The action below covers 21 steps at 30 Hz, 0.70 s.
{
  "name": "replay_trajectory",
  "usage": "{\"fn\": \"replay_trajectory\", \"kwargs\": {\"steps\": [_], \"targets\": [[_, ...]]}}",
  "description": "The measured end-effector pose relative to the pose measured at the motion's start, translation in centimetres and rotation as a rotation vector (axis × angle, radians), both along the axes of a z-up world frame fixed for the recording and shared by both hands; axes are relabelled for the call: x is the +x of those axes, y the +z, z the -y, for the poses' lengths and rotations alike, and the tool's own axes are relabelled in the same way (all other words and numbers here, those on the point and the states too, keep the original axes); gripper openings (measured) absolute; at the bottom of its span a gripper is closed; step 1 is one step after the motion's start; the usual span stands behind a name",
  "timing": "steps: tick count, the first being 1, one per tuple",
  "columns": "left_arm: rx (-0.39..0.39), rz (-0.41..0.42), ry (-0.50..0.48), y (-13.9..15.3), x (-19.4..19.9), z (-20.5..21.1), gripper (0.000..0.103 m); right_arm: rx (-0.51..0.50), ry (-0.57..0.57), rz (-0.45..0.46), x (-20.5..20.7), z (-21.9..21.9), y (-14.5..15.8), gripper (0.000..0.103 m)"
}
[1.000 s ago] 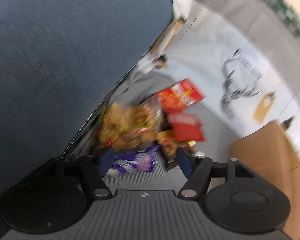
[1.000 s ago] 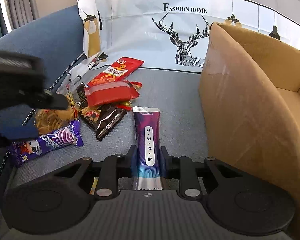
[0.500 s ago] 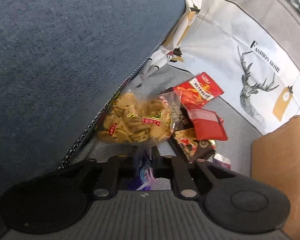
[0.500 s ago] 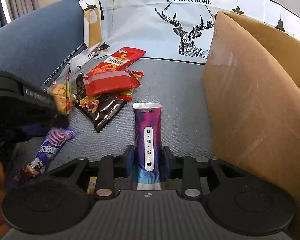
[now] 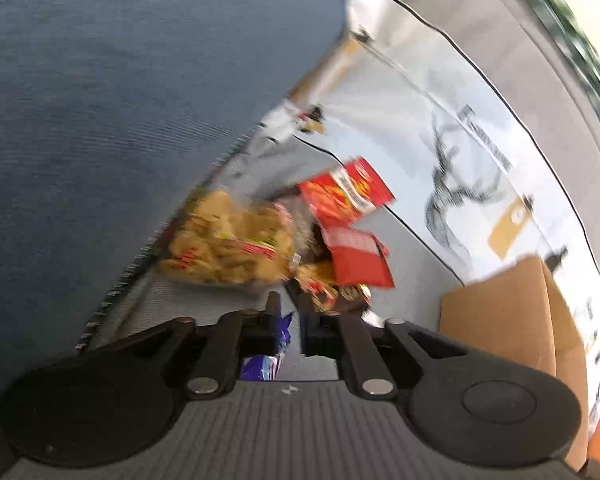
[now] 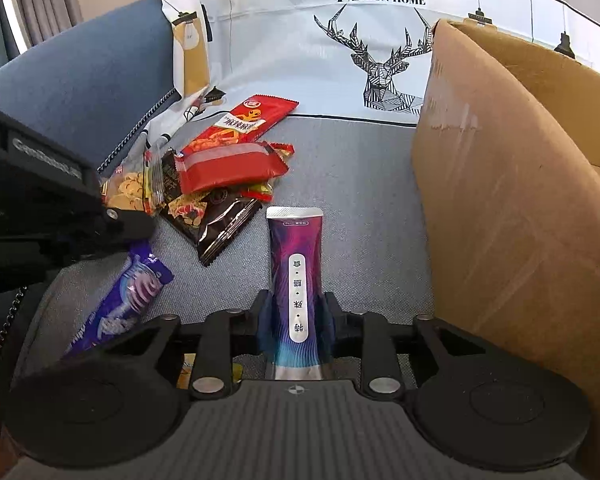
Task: Organize snacks
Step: 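Reach the left tool to the clear biscuit-stick bag and grasp it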
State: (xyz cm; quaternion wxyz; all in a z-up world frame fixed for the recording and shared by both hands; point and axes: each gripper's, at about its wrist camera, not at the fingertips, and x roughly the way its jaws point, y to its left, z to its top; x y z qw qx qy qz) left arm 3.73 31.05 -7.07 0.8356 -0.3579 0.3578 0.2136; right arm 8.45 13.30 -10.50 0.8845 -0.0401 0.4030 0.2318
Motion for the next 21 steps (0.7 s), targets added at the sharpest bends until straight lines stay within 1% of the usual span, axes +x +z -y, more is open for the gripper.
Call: {"fn": "replay_trajectory", "kwargs": {"steps": [1, 2, 3, 5, 6, 7, 8, 9, 10, 12, 13, 16, 20, 21], "targets": [[-0.003, 0.003, 0.013, 0.0, -0.1, -0.2, 0.027, -0.001, -0.001, -0.001, 0.0, 0.0, 0.0, 0.031], [-0.008, 0.006, 0.027, -0.1, -0.2, -0.2, 0.034, -0.004, 0.000, -0.002, 0.0, 0.0, 0.0, 0.033], [-0.008, 0.006, 0.037, 0.0, -0.2, -0.1, 0.044, -0.005, 0.001, -0.002, 0.0, 0.0, -0.1, 0.034], [0.007, 0.013, 0.058, 0.1, -0.3, -0.1, 0.050, -0.008, -0.001, -0.002, 0.1, -0.1, -0.1, 0.035], [0.010, 0.016, 0.071, 0.2, -0.3, -0.1, 0.058, -0.008, -0.001, -0.002, 0.1, 0.0, -0.1, 0.036], [0.005, 0.028, 0.089, 0.2, -0.3, -0.2, 0.062, -0.007, -0.002, -0.004, 0.2, 0.0, -0.1, 0.037], [-0.007, 0.044, 0.108, 0.2, -0.4, -0.4, 0.063, -0.006, -0.003, -0.004, 0.2, 0.0, -0.1, 0.038], [-0.016, 0.056, 0.125, 0.2, -0.5, -0.6, 0.066, -0.005, -0.003, -0.005, 0.2, 0.1, -0.1, 0.038], [-0.027, 0.069, 0.142, 0.2, -0.6, -0.8, 0.073, -0.005, -0.003, -0.006, 0.2, 0.1, -0.2, 0.038], [-0.064, 0.100, 0.169, 0.1, -0.5, -1.2, 0.078, -0.006, 0.001, -0.005, 0.3, 0.1, -0.2, 0.039], [-0.070, 0.106, 0.181, 0.1, -0.5, -1.3, 0.079, -0.004, 0.001, -0.005, 0.3, 0.2, -0.2, 0.040], [-0.070, 0.088, 0.205, -0.2, 0.0, -1.6, 0.079, 0.006, 0.003, -0.010, 0.3, 0.3, -0.2, 0.042], [-0.071, 0.079, 0.231, -0.5, 0.5, -1.8, 0.079, 0.006, 0.012, -0.009, 0.4, 0.4, -0.2, 0.042], [-0.071, 0.078, 0.234, -0.6, 0.5, -1.9, 0.078, 0.004, 0.015, -0.007, 0.4, 0.4, -0.2, 0.042]]}}
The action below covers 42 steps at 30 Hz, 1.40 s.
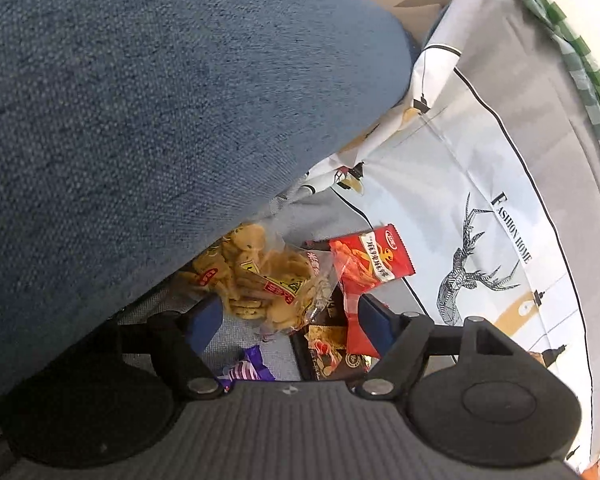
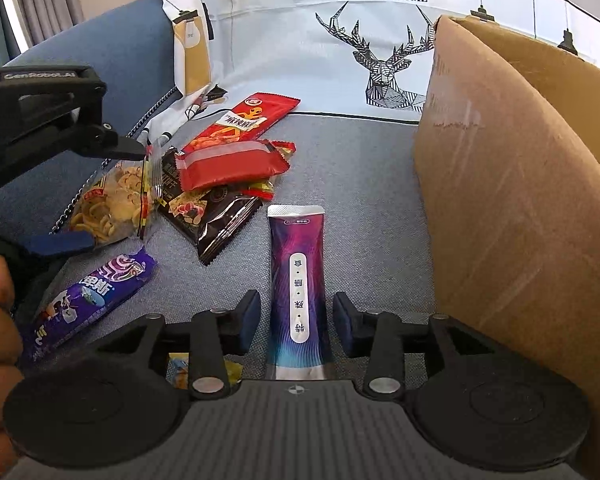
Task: Organize snacks
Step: 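Reach the left tool to the clear biscuit-stick bag and grasp it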
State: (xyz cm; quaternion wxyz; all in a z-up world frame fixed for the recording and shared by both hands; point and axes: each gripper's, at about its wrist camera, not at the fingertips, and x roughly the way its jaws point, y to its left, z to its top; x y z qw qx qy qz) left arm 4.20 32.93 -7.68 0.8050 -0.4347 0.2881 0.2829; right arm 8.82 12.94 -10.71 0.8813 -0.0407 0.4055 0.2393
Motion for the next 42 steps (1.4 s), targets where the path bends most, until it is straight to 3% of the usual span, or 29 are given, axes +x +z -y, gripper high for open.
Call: {"fn": "replay_trajectory", "kwargs": {"steps": [2, 3, 4, 6, 7, 9, 14, 18, 23, 29, 32, 34, 39, 42], "targets": [[0.006, -0.012, 0.002, -0.1, 0.0, 0.0, 0.073, -0.002, 0.005, 0.003, 0.0, 0.1, 0.0, 0.042], [0.012, -0.027, -0.001, -0.1, 0.0, 0.1, 0.061, -0.003, 0.007, 0.004, 0.0, 0.1, 0.0, 0.042], [0.020, -0.049, -0.005, -0.2, 0.1, 0.1, 0.044, -0.004, 0.007, 0.006, -0.1, 0.0, 0.0, 0.042], [0.029, -0.080, -0.018, -0.4, 0.2, 0.1, 0.029, -0.004, 0.003, 0.008, -0.1, 0.0, 0.0, 0.042], [0.029, -0.077, -0.024, -0.4, 0.1, 0.2, 0.013, -0.004, 0.001, 0.009, -0.1, 0.0, 0.1, 0.040], [0.030, -0.061, -0.045, -0.1, 0.1, 0.4, 0.009, -0.005, -0.002, 0.014, -0.2, -0.1, 0.1, 0.032], [0.038, -0.047, -0.107, 0.0, 0.3, 0.7, 0.003, 0.004, -0.004, 0.020, -0.4, 0.0, 0.3, 0.026], [0.045, 0.030, -0.197, 0.9, 0.6, 1.3, 0.000, 0.007, -0.006, 0.026, -0.6, 0.0, 0.5, 0.025], [0.060, 0.078, -0.310, 1.5, 1.4, 2.8, 0.000, 0.011, -0.006, 0.029, -0.7, 0.2, 0.4, 0.025], [0.157, 0.083, -0.300, 2.5, 0.7, 3.3, 0.001, 0.023, -0.008, 0.016, -0.6, 0.3, 0.6, 0.029], [0.227, 0.074, -0.274, 3.1, 0.4, 3.4, 0.024, 0.020, -0.007, -0.012, -0.4, 0.3, 0.3, 0.031], [0.265, 0.049, -0.246, 3.2, 0.5, 3.3, 0.061, 0.012, -0.005, -0.016, -0.4, 0.2, 0.2, 0.034], [0.298, -0.069, -0.273, 1.9, 1.8, 3.7, 0.075, 0.002, 0.000, -0.018, -0.4, 0.1, 0.2, 0.046], [0.300, -0.133, -0.289, 0.7, 2.3, 3.9, 0.075, -0.001, 0.001, -0.020, -0.4, 0.0, 0.2, 0.051]]}}
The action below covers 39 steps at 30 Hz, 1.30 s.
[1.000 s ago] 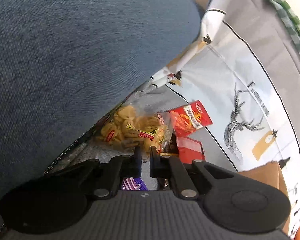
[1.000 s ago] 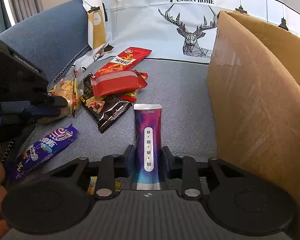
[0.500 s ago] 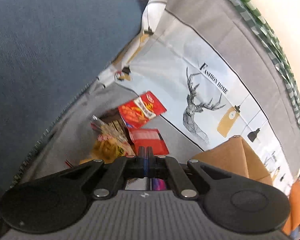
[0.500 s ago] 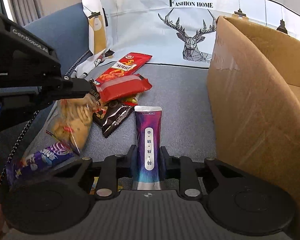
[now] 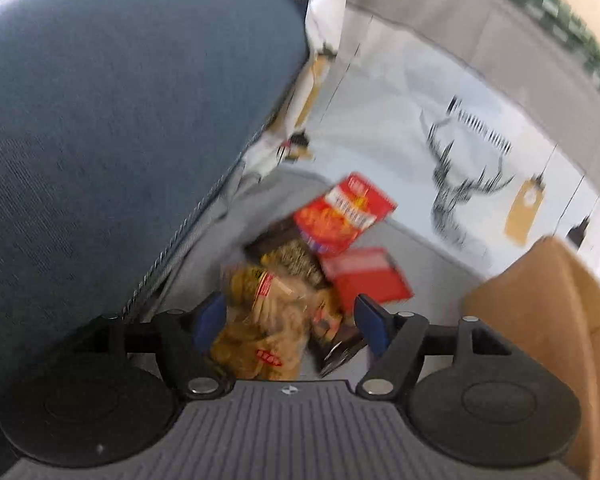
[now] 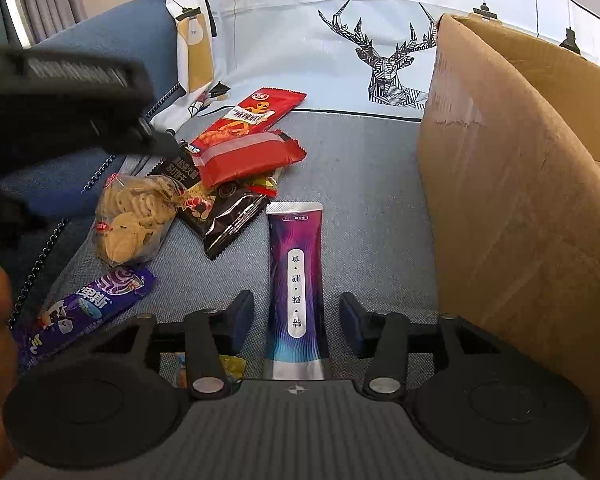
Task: Organize snacks
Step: 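Reach the left tool to the clear biscuit-stick bag and grasp it, then lift the purple tube with the right tool while the left tool lifts the biscuit bag toward the box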
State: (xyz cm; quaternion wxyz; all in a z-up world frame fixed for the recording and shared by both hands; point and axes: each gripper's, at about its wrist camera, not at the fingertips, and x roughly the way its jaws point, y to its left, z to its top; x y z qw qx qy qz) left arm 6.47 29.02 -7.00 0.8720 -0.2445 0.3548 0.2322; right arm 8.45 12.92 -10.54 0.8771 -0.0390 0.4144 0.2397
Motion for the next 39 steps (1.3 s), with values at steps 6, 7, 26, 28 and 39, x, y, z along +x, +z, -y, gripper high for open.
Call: {"fn": "replay_trajectory", "kwargs": {"steps": [6, 7, 26, 28, 39], "targets": [[0.034, -0.036, -0.003, -0.6, 0.1, 0.2, 0.074, -0.007, 0.002, 0.004, 0.0, -0.1, -0.1, 0.052], [0.047, -0.047, -0.003, -0.7, 0.2, 0.3, 0.072, -0.009, 0.002, 0.007, 0.0, -0.1, -0.1, 0.052], [-0.046, 0.068, 0.006, 1.1, -0.6, -0.3, 0.032, 0.037, -0.001, 0.069, -0.6, 0.4, 1.1, 0.024], [-0.054, 0.085, -0.004, 1.6, -0.7, -0.1, 0.031, 0.051, -0.003, 0.078, -0.8, 0.6, 1.5, 0.024], [-0.079, 0.158, -0.018, 5.1, -1.9, 0.8, 0.030, 0.099, -0.005, 0.151, -1.7, 2.1, 5.5, 0.001]]}}
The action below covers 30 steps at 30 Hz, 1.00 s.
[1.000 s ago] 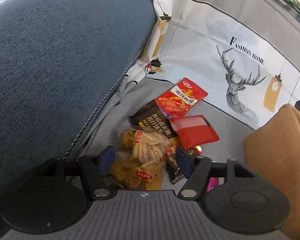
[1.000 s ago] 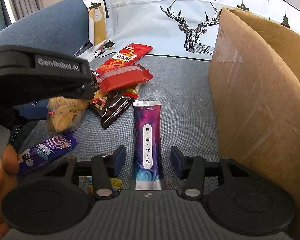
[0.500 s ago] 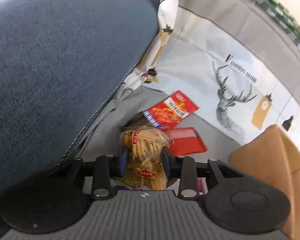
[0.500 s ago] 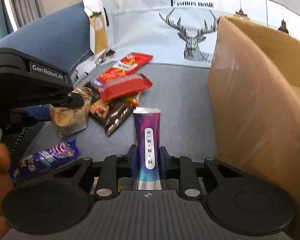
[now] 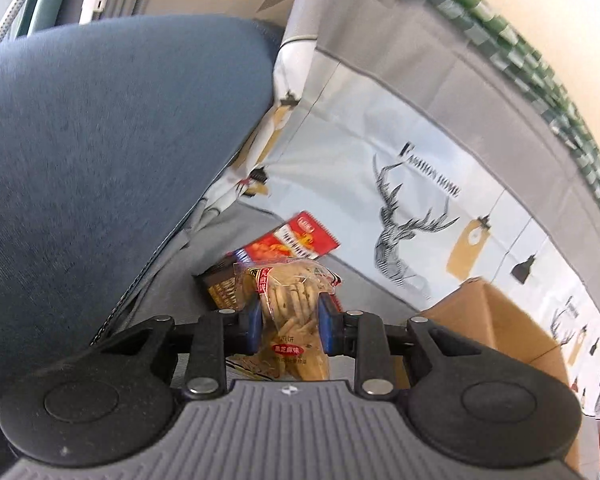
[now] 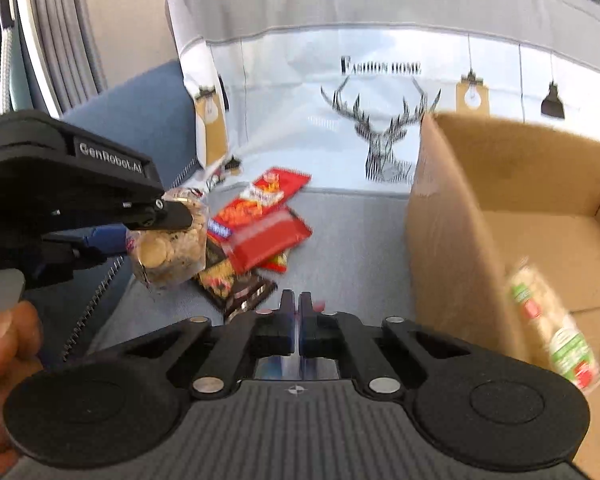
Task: Organize snacks
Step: 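Lift the purple tube with the right tool while the left tool lifts the biscuit bag toward the box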
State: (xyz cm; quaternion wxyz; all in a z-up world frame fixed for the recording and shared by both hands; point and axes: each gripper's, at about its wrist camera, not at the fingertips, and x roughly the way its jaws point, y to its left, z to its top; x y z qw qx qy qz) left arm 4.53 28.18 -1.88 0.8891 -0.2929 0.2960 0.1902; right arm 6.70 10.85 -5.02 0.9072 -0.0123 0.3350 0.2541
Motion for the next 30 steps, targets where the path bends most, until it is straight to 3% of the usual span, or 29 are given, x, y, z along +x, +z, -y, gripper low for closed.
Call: {"fn": "replay_trajectory", "kwargs": {"steps": [4, 7, 9, 10, 11, 16, 18, 19, 20, 21, 26, 30], "targets": [[-0.002, 0.017, 0.008, 0.7, -0.4, 0.2, 0.030, 0.013, 0.034, 0.018, -0.5, 0.6, 1.5, 0.001], [-0.007, 0.007, 0.029, 0.6, -0.7, -0.2, 0.030, -0.037, 0.072, -0.018, -0.8, -0.1, 0.7, 0.006], [-0.019, 0.004, 0.038, 0.4, -0.9, -0.6, 0.030, -0.068, 0.070, -0.044, -1.0, -0.5, -0.2, 0.032], [-0.020, 0.001, 0.042, 0.3, -0.9, -0.8, 0.030, -0.084, 0.068, -0.050, -1.0, -0.8, -0.9, 0.056], [-0.019, -0.003, 0.043, 0.3, -0.9, -0.8, 0.030, -0.103, 0.058, -0.054, -1.0, -1.0, -1.4, 0.063], [-0.025, -0.009, 0.022, 0.0, -0.5, -0.8, 0.030, -0.164, 0.016, -0.160, 0.1, -2.1, -5.3, 0.064], [-0.009, -0.014, 0.020, 0.1, -0.3, -0.9, 0.030, -0.180, 0.011, -0.124, -0.3, -2.6, -5.7, 0.066], [-0.019, -0.013, 0.020, 0.0, -0.4, -1.1, 0.030, -0.174, 0.004, -0.126, -0.3, -2.6, -5.7, 0.060], [-0.030, -0.010, 0.020, -0.1, -0.4, -1.2, 0.030, -0.167, 0.000, -0.121, -0.4, -2.6, -5.6, 0.034], [-0.034, -0.010, 0.020, -0.1, -0.4, -1.3, 0.030, -0.164, 0.003, -0.109, -0.5, -2.7, -5.4, 0.024], [-0.039, 0.002, 0.021, 0.3, -0.6, -1.4, 0.030, -0.096, 0.000, -0.125, -0.1, -2.0, -4.6, 0.018], [-0.036, 0.019, 0.016, 0.9, -0.9, -1.3, 0.030, -0.039, 0.005, -0.063, -0.5, -0.9, -1.9, 0.018]]}}
